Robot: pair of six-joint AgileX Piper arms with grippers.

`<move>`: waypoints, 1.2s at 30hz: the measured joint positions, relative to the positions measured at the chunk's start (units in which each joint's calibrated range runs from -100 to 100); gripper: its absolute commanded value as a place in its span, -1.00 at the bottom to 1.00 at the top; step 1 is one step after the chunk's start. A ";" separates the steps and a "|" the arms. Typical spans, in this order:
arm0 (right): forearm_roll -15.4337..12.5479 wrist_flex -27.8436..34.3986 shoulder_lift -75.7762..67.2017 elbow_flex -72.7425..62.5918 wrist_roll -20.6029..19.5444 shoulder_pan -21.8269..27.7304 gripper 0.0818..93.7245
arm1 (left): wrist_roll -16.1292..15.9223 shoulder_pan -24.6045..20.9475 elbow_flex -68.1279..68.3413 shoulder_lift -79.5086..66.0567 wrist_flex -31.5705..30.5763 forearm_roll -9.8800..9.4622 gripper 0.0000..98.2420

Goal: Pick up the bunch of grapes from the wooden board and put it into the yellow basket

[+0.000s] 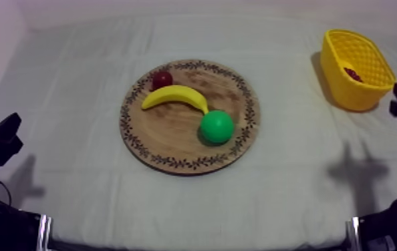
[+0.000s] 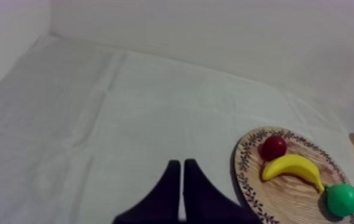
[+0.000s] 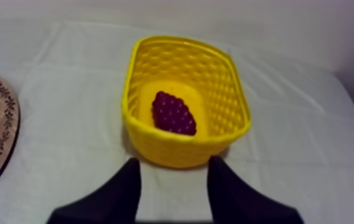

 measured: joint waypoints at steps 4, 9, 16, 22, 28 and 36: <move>-0.76 -2.99 -8.31 9.56 -0.75 -0.09 -0.62 | 0.00 0.00 0.00 0.00 0.00 0.00 -1.00; -1.44 -2.64 -17.72 18.03 -2.11 -0.11 -0.92 | 0.00 0.00 0.00 0.00 0.00 0.00 -1.00; -0.07 2.00 -26.88 20.51 -7.39 -0.54 -0.99 | 0.00 0.00 0.00 0.00 0.00 0.00 -1.00; 0.11 2.79 -28.04 20.55 -11.17 -0.79 -0.99 | 0.00 0.00 0.00 0.00 0.00 0.00 -1.00; 0.27 3.37 -28.04 20.55 -10.33 -0.79 -0.99 | 0.00 0.00 0.00 0.00 0.00 0.00 -1.00; 0.27 3.37 -28.09 20.55 -0.25 -0.79 -0.99 | 0.00 0.00 0.00 0.00 0.00 0.00 -1.00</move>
